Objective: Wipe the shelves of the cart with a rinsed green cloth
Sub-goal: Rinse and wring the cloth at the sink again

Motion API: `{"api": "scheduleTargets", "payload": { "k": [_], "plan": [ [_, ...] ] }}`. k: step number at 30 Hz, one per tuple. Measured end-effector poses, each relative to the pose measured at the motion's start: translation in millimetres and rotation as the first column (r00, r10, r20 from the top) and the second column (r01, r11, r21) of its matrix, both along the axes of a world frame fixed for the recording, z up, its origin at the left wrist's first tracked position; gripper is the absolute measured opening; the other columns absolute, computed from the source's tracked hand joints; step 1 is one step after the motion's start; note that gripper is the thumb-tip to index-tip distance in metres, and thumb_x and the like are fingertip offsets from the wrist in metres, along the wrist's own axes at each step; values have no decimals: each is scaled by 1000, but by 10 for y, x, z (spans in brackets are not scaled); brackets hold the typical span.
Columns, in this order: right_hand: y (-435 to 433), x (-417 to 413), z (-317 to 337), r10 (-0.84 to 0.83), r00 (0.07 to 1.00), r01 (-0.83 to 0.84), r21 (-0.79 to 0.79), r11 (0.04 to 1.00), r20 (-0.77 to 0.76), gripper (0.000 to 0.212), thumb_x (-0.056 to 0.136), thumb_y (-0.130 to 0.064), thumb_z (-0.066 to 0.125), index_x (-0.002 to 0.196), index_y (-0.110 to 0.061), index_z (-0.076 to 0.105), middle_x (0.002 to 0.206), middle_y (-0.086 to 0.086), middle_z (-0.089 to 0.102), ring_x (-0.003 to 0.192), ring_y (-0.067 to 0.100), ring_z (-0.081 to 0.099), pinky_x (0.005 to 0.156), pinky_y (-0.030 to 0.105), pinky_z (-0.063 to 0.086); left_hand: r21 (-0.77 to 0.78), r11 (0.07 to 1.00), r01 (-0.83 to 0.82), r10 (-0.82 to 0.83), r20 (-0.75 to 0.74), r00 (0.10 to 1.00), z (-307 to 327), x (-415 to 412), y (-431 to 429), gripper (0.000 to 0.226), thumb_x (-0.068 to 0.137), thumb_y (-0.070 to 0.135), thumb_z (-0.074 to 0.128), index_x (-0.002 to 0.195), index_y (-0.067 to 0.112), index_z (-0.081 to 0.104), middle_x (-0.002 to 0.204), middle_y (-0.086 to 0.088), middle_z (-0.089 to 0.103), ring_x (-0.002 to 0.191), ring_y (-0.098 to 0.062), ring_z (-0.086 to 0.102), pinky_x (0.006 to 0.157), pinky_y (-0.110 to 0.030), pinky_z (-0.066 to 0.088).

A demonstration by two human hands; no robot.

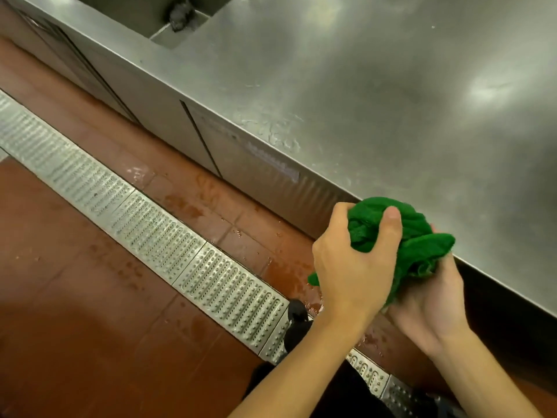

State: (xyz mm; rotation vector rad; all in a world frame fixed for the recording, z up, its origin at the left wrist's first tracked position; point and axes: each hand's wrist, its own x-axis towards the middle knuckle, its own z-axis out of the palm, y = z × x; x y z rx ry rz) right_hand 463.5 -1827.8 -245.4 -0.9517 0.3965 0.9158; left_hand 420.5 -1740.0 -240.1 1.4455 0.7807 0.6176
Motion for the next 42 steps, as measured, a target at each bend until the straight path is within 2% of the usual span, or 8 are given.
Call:
{"api": "scheduleTargets", "payload": {
  "k": [5, 10, 13, 24, 27, 31, 35, 42],
  "plan": [
    [657, 274, 99, 114, 990, -118, 40, 992, 88, 52, 86, -55, 45, 111, -23, 77, 129, 12, 68, 121, 27, 63, 99, 44, 52, -111, 984, -141, 152, 93, 984, 8, 179, 562, 22, 93, 42, 60, 93, 19, 60, 82, 17, 67, 81, -5, 66, 72, -26, 55],
    [1378, 442, 174, 221, 958, -233, 47, 971, 184, 50, 88, -44, 48, 121, -14, 71, 129, 15, 67, 121, 26, 63, 101, 42, 52, -191, 945, -267, 292, 121, 949, 14, 251, 1180, 31, 89, 50, 54, 103, 23, 60, 94, 7, 66, 95, -22, 66, 83, -49, 57],
    [1844, 485, 152, 254, 945, -269, 52, 962, 206, 56, 87, -39, 56, 135, -10, 59, 131, 15, 65, 122, 27, 63, 95, 38, 56, -199, 931, -305, 324, 72, 943, 23, 274, 1590, 46, 87, 57, 49, 120, 25, 55, 108, 5, 66, 104, -18, 65, 86, -43, 56],
    [4012, 351, 249, 200, 903, -258, 106, 960, 381, 60, 77, -38, 77, 129, -14, 59, 122, 14, 67, 112, 28, 66, 86, 40, 56, 224, 961, -162, 222, -279, 934, 298, -6, 3742, 44, 93, 70, 36, 126, 47, 55, 113, 21, 68, 110, -7, 64, 96, -42, 53],
    [4524, 360, 341, 190, 793, -271, 56, 961, 579, 42, 82, -21, 65, 124, -14, 60, 110, 7, 70, 101, 21, 69, 74, 30, 56, -137, 979, -150, 124, -183, 975, 477, -41, 4315, 44, 90, 70, 46, 122, 45, 63, 115, 17, 71, 111, -6, 66, 99, -38, 53],
    [5092, 483, 414, 247, 421, -298, -124, 946, 873, 56, 70, 0, 55, 123, -16, 61, 119, 2, 65, 113, 20, 62, 91, 38, 52, -725, 689, -17, 135, 106, 985, 725, -13, 4898, 75, 94, 72, 40, 116, 9, 74, 114, -16, 75, 102, -26, 74, 95, -45, 58],
    [5602, 673, 359, 268, 293, -346, -159, 925, 918, 74, 65, 5, 52, 136, -14, 52, 131, 16, 54, 121, 35, 53, 101, 60, 44, -755, 655, 10, 159, 151, 976, 667, 134, 5452, 78, 95, 70, 41, 127, 4, 69, 122, -20, 72, 114, -32, 70, 99, -45, 55],
    [6467, 1213, 247, 281, 386, -346, -144, 927, 878, 59, 83, -27, 58, 141, -19, 52, 140, 17, 50, 131, 34, 49, 106, 58, 42, -605, 783, -145, 145, -48, 988, 528, 728, 6389, 43, 93, 47, 58, 113, 12, 74, 108, -15, 76, 99, -33, 74, 82, -46, 61]
  ]
}}
